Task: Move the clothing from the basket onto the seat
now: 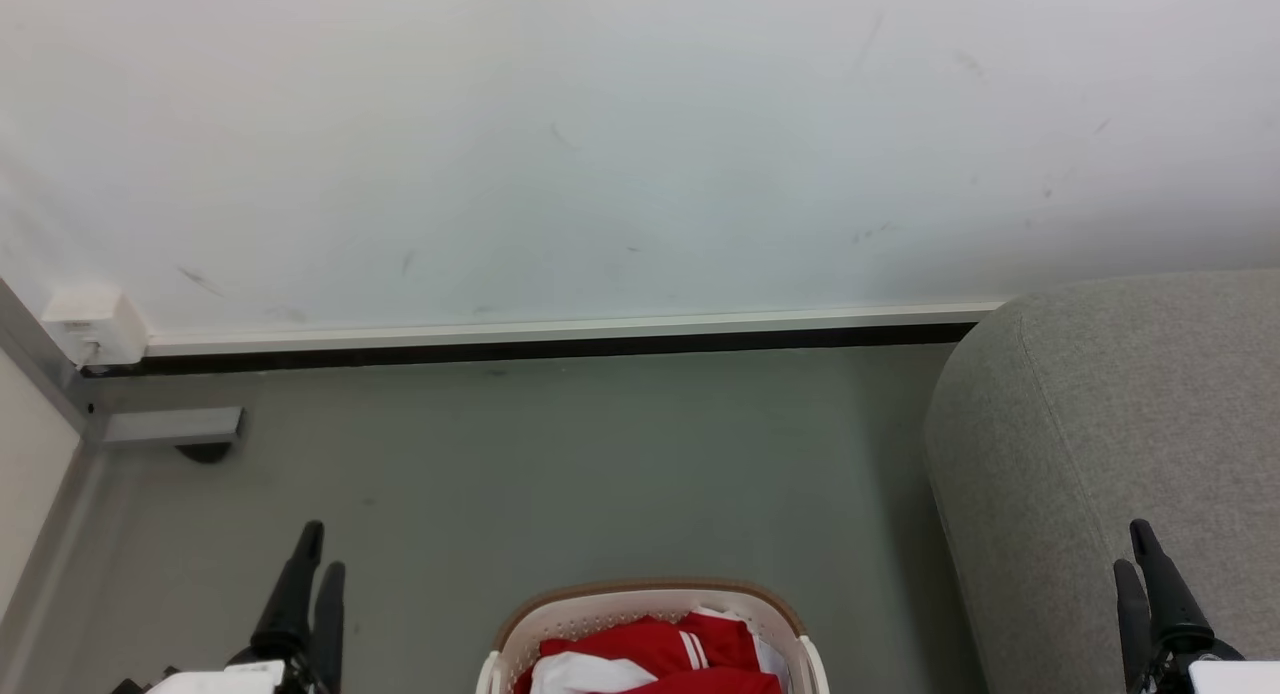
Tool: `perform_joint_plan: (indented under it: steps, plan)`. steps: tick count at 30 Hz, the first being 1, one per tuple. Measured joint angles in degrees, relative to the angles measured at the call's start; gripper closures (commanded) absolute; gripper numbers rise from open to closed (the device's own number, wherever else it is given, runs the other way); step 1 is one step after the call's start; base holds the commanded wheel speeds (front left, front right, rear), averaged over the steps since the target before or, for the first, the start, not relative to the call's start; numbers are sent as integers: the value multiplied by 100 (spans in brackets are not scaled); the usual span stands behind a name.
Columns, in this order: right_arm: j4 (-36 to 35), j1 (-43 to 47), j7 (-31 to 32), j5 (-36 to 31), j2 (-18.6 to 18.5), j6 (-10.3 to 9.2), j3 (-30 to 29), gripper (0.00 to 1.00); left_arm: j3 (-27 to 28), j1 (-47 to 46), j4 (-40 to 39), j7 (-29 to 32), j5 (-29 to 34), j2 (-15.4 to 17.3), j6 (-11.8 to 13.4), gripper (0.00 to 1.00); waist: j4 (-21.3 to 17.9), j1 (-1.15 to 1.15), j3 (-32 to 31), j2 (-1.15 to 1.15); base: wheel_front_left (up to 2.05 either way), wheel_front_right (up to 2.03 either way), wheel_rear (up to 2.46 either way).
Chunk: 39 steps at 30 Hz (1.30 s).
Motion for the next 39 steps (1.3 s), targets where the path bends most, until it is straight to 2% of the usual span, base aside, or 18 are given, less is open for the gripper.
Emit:
perform_joint_plan:
  steps: [5, 10, 28, 39]
  plan:
    - [-24, 10, -145, -142, 9, 0, 81, 0, -99, 16, -21, -133, 86, -1, 0, 0, 5, 0, 0, 0, 0, 0, 0]
    - [-102, 37, -288, -717, 10, 0, 191, 0, -138, 30, -63, -288, 289, -1, 0, 0, 13, 0, 0, 0, 0, 0, 0]
    - [-407, 109, -722, -3233, -2, 0, 617, 0, -257, 118, -264, -726, 2204, 1, 107, 0, 68, 0, -7, 0, 0, 0, 0]
    - [-487, 135, -942, -4335, -9, 0, 775, 0, -324, 151, -343, -938, 3039, 2, 152, 0, 128, 0, -19, 0, 0, 0, 0]
